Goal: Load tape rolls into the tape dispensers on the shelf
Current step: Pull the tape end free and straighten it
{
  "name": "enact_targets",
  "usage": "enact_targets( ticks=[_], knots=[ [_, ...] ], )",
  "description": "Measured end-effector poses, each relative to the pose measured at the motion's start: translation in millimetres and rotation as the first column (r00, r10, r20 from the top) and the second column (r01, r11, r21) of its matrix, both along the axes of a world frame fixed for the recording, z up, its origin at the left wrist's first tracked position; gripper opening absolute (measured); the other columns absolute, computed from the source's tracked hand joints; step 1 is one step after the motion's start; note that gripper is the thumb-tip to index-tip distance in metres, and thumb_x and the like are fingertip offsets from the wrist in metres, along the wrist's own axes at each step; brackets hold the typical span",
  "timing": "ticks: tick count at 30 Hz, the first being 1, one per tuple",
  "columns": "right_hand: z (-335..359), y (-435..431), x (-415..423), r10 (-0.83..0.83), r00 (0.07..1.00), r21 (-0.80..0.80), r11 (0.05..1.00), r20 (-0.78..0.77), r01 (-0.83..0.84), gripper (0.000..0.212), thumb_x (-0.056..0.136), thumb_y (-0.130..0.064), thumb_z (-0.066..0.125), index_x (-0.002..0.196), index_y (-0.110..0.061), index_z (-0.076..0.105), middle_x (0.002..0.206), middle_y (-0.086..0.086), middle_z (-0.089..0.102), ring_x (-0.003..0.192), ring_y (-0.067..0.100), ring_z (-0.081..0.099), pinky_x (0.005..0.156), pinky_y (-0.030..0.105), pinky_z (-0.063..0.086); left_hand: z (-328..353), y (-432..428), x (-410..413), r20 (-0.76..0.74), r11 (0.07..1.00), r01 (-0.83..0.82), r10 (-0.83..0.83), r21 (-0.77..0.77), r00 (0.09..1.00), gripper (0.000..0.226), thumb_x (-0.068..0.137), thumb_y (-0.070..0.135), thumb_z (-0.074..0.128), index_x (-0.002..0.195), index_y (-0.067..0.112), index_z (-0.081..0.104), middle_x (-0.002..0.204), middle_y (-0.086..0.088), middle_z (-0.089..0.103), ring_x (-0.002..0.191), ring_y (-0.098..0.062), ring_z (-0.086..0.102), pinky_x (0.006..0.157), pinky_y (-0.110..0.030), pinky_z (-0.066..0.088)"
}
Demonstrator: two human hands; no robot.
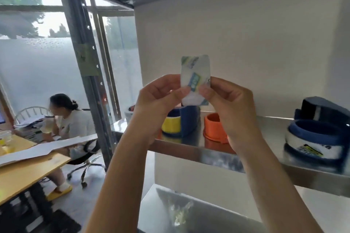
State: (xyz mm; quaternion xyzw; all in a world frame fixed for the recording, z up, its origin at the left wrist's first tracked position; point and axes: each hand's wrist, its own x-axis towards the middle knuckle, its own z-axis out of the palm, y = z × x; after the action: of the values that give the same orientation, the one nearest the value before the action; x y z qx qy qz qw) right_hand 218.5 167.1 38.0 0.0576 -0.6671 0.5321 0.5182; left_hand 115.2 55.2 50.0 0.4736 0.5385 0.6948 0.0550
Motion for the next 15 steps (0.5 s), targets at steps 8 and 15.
enact_targets(
  ticks=[8,15],
  knots=[
    [3.5,-8.2,10.0,-0.321,0.947,0.0,0.947,0.0,0.321,0.026,0.086,-0.009,0.064,0.085,-0.034,0.069,0.076,-0.021,0.073,0.079,-0.001,0.069,0.071,0.015,0.053,6.1,28.8,-18.1,-0.007,0.942,0.335,-0.335,0.002,0.942,0.028,0.073,0.021,0.07,0.1,0.012,0.07,0.098,-0.004,0.074,0.093,-0.023,0.069,0.081,-0.032,0.055],
    [1.1,-15.4,28.3,-0.441,0.897,-0.04,0.896,0.024,0.441,0.021,0.086,-0.006,0.064,0.102,-0.016,0.071,0.09,-0.01,0.075,0.084,0.005,0.071,0.069,0.015,0.052,-1.4,42.0,-9.1,0.034,0.881,0.472,-0.473,0.034,0.881,0.03,0.08,0.012,0.069,0.108,0.003,0.066,0.103,-0.014,0.072,0.096,-0.031,0.068,0.087,-0.04,0.054]
  ],
)
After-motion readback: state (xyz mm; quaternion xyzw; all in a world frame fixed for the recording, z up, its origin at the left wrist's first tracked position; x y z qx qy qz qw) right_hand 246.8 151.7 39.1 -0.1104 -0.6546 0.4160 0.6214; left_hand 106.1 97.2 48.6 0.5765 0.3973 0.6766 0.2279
